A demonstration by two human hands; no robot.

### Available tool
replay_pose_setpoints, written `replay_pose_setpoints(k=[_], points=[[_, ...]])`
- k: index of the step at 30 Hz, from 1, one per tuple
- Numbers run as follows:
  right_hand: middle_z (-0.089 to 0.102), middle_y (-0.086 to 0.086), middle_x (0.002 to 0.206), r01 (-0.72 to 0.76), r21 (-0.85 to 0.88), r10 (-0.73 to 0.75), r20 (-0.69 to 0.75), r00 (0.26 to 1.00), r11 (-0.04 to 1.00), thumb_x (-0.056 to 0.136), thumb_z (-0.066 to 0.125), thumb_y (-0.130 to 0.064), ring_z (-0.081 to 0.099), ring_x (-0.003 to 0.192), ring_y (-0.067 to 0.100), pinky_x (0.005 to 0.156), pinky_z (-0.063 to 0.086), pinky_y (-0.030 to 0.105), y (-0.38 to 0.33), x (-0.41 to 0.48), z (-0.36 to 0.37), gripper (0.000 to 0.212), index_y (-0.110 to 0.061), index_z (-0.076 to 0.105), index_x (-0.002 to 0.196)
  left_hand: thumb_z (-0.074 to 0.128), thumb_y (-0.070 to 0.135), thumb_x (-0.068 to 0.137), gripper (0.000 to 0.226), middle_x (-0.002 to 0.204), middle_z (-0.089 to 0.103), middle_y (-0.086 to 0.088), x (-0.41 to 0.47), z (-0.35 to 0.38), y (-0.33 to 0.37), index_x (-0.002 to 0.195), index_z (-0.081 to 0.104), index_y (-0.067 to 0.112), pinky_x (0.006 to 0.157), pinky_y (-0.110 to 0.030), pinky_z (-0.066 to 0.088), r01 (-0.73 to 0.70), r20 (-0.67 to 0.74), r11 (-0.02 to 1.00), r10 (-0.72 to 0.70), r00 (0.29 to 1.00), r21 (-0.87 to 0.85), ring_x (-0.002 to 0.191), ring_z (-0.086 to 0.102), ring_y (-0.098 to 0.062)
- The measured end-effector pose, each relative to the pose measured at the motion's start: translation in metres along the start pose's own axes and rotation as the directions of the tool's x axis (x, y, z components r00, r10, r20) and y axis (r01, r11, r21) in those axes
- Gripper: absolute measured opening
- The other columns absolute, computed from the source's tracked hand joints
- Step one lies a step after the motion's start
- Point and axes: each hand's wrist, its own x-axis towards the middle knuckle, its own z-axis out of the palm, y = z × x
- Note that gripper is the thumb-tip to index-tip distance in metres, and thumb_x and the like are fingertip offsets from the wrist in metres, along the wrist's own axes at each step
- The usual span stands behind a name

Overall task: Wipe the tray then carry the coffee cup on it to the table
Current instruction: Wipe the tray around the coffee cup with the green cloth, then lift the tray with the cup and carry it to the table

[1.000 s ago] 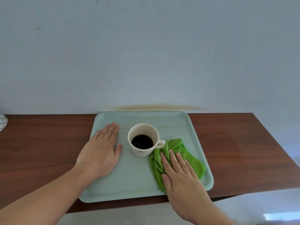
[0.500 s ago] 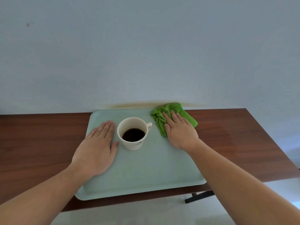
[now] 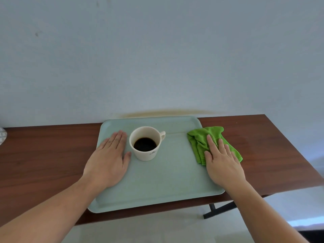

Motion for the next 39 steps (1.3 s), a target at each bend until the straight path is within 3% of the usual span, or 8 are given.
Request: replay_pose_setpoints(k=[5, 14, 17, 20, 25, 28, 33, 39], points=[[-0.002, 0.005, 0.167, -0.175, 0.041, 0.174, 0.017, 0.985, 0.984, 0.095, 0.004, -0.059, 0.003, 0.153, 0.026, 0.122, 0.003, 0.047, 0.007, 0.018, -0.006, 0.066, -0.036, -0.002, 0.157, 0.007, 0.051, 0.098, 0.071, 0.167, 0.007, -0.002, 0.000, -0.003, 0.002, 0.159, 0.005, 0.014, 0.123, -0.030, 0.002, -0.001, 0.004, 1.000, 0.001, 1.000, 0.004, 0.153, 0.003, -0.011], [-0.002, 0.008, 0.167, -0.200, 0.059, 0.199, 0.020, 0.980, 0.978, 0.098, 0.015, -0.052, -0.001, 0.153, 0.028, 0.122, 0.000, 0.048, 0.031, 0.045, -0.017, 0.064, -0.034, 0.002, 0.158, 0.016, 0.047, 0.100, 0.067, 0.166, 0.014, -0.002, -0.004, -0.006, 0.002, 0.159, 0.014, 0.014, 0.124, -0.031, 0.007, 0.010, 0.011, 0.998, -0.009, 1.000, -0.055, 0.152, 0.009, -0.012], [0.006, 0.012, 0.166, -0.091, 0.167, 0.116, -0.153, 0.981, 0.982, 0.100, 0.023, -0.050, 0.003, 0.153, 0.028, 0.122, 0.002, 0.046, 0.021, 0.026, -0.019, 0.065, -0.024, 0.015, 0.158, 0.034, 0.038, 0.101, 0.060, 0.164, 0.025, -0.002, -0.013, -0.012, 0.000, 0.156, 0.028, 0.014, 0.123, -0.031, 0.014, 0.035, 0.006, 0.975, -0.034, 0.999, -0.218, 0.151, 0.019, -0.013], [0.035, 0.010, 0.158, -0.055, 0.225, 0.122, -0.294, 0.948, 0.973, 0.096, 0.036, -0.051, 0.031, 0.145, 0.028, 0.118, 0.021, 0.048, 0.010, -0.012, -0.013, 0.063, -0.018, 0.034, 0.151, 0.050, 0.030, 0.097, 0.052, 0.159, 0.036, -0.005, -0.040, -0.017, -0.004, 0.145, 0.048, 0.012, 0.119, -0.033, 0.022, 0.132, -0.075, 0.915, -0.173, 0.982, -0.380, 0.146, 0.030, -0.018], [0.057, 0.010, 0.119, -0.121, 0.288, 0.196, -0.250, 0.948, 0.950, 0.089, 0.054, -0.045, 0.051, 0.111, 0.034, 0.095, 0.038, 0.049, -0.013, -0.052, 0.002, 0.053, -0.011, 0.053, 0.130, 0.055, 0.026, 0.091, 0.046, 0.131, 0.053, -0.006, -0.080, -0.013, -0.010, 0.136, 0.052, 0.015, 0.098, -0.041, 0.042, 0.417, -0.028, 0.745, -0.503, 0.864, -0.521, 0.121, 0.048, -0.026], [0.054, 0.012, 0.110, -0.143, 0.363, 0.223, -0.187, 0.957, 0.921, 0.088, 0.059, -0.043, 0.052, 0.106, 0.036, 0.092, 0.042, 0.047, -0.028, -0.052, 0.000, 0.051, -0.006, 0.055, 0.124, 0.052, 0.029, 0.092, 0.037, 0.109, 0.056, 0.002, -0.078, -0.015, -0.008, 0.129, 0.055, 0.021, 0.079, -0.038, 0.045, 0.459, 0.054, 0.704, -0.516, 0.855, -0.542, 0.095, 0.055, -0.016], [0.056, 0.015, 0.111, -0.213, 0.340, 0.270, -0.132, 0.954, 0.916, 0.086, 0.059, -0.047, 0.055, 0.105, 0.038, 0.091, 0.044, 0.046, -0.041, -0.047, -0.008, 0.052, -0.003, 0.051, 0.113, 0.049, 0.029, 0.094, 0.013, 0.085, 0.063, -0.004, -0.071, -0.024, 0.001, 0.097, 0.047, 0.016, 0.068, -0.045, 0.052, 0.537, 0.048, 0.693, -0.591, 0.806, -0.481, 0.070, 0.061, -0.025], [0.053, 0.006, 0.099, -0.241, 0.406, 0.286, -0.054, 0.957, 0.881, 0.086, 0.056, -0.055, 0.057, 0.086, 0.031, 0.069, 0.045, 0.040, -0.038, -0.047, -0.015, 0.049, -0.010, 0.041, 0.100, 0.049, 0.042, 0.094, 0.027, 0.068, 0.063, -0.001, -0.080, -0.029, -0.003, 0.086, 0.042, 0.018, 0.055, -0.039, 0.048, 0.553, 0.034, 0.690, -0.611, 0.791, -0.467, 0.058, 0.060, -0.022]])
